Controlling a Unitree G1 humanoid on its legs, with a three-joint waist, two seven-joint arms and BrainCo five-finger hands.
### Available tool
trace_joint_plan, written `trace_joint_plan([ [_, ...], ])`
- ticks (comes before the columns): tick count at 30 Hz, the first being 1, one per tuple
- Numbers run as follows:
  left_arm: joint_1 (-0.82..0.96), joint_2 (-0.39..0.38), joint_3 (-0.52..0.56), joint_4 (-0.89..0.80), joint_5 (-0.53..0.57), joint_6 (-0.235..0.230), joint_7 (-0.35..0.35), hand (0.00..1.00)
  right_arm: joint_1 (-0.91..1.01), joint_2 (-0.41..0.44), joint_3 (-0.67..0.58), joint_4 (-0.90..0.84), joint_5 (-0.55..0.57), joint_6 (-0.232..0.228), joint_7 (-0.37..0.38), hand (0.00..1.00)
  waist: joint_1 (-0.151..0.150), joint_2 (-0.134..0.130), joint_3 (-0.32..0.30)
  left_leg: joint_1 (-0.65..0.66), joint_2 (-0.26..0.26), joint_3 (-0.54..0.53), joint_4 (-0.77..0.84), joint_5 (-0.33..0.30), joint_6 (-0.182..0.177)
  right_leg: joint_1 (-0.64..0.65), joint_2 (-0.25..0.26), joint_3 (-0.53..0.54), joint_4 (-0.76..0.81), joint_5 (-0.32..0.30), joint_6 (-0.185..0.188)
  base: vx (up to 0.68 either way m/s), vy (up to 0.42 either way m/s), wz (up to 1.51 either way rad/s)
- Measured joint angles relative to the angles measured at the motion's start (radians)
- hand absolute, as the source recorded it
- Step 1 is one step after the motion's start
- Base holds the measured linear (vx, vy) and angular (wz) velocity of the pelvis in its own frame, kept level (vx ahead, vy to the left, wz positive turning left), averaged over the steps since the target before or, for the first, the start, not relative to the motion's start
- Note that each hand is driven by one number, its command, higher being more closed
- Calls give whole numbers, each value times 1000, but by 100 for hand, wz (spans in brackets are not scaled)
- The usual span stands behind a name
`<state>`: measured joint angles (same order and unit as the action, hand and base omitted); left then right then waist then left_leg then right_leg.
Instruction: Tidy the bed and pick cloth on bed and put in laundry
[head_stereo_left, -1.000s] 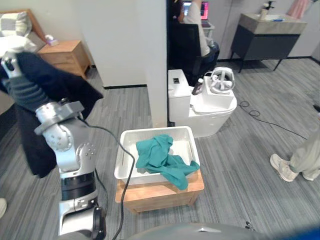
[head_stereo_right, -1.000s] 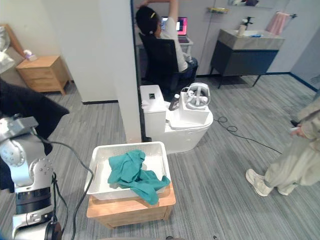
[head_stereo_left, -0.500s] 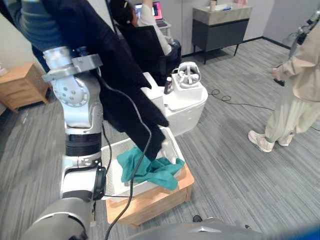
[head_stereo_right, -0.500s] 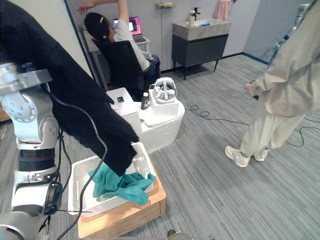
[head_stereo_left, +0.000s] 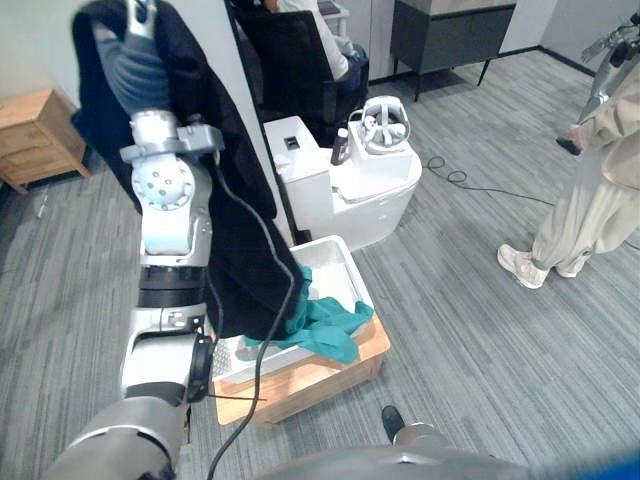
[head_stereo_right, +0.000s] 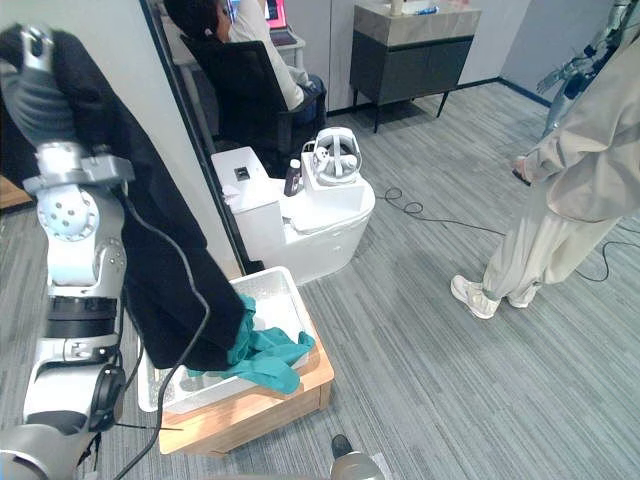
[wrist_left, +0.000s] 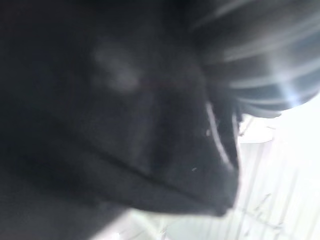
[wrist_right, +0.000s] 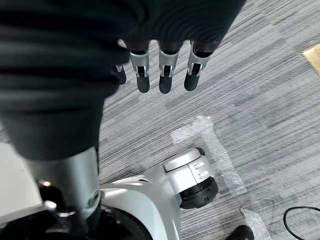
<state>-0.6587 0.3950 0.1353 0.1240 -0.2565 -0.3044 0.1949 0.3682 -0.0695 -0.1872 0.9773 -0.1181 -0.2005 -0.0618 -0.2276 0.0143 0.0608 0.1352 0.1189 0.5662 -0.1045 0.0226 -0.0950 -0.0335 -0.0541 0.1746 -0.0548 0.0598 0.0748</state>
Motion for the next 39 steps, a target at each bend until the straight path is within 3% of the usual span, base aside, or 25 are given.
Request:
trace_joint_plan([
  [4, 91, -32, -24, 5, 11, 34, -78, 100, -1, 13, -15, 1, 35, 9, 13, 0, 4, -4, 8, -15, 0, -1, 0, -1, -1, -16, 0, 1, 2, 0, 0, 8, -2, -1],
  [11, 320, -72, -258, 205, 141, 55, -329, 100, -50, 9, -1, -27, 117, 33, 21, 0, 24, -1, 83, -55, -1, -11, 1, 5, 9, -71, 1, -17, 42, -17, -4, -19, -20, 3],
  [14, 364, -72, -298, 255, 170, 51, -375, 100, -69, 7, 2, -41, 146, 32, 23, 0, 27, 8, 104, -70, -1, -10, 6, 5, 9, -94, 1, -22, 58, -21, -3, -4, -7, -1],
  [20, 384, -72, -367, 265, 172, -34, -385, 100, -99, -13, 3, -32, 152, 12, 19, 0, 25, 26, 127, -72, -1, -8, 7, 2, 9, -97, 1, -24, 62, -21, -2, 22, -5, 1],
  [25, 403, -99, -421, 265, 168, -36, -392, 100, -106, -20, 17, -24, 154, -6, 16, 0, 15, 36, 140, -66, 0, -6, 7, -1, 10, -97, 0, -25, 76, -35, 3, -1, -4, 1],
  [29, 451, -165, -484, 311, 148, 5, -414, 100, -125, -24, 33, -15, 153, -10, 10, 0, 2, 38, 144, -59, 2, -9, 7, -6, 12, -100, 0, -27, 96, -53, 5, -1, -6, 1],
  [33, 480, -236, -501, 551, 149, 155, -405, 100, -144, -27, 47, -15, 153, -8, 10, 0, 1, 25, 157, -90, 9, -9, 63, -37, 12, -116, -3, -23, 106, -59, 11, 13, -3, -2],
  [39, 500, -277, -472, 707, 151, 130, -322, 100, -171, -35, 51, 1, 142, -16, 12, 0, 12, 16, 185, -106, 26, 3, 109, -62, 5, -120, 5, -11, 106, -57, 11, 21, -9, -7],
])
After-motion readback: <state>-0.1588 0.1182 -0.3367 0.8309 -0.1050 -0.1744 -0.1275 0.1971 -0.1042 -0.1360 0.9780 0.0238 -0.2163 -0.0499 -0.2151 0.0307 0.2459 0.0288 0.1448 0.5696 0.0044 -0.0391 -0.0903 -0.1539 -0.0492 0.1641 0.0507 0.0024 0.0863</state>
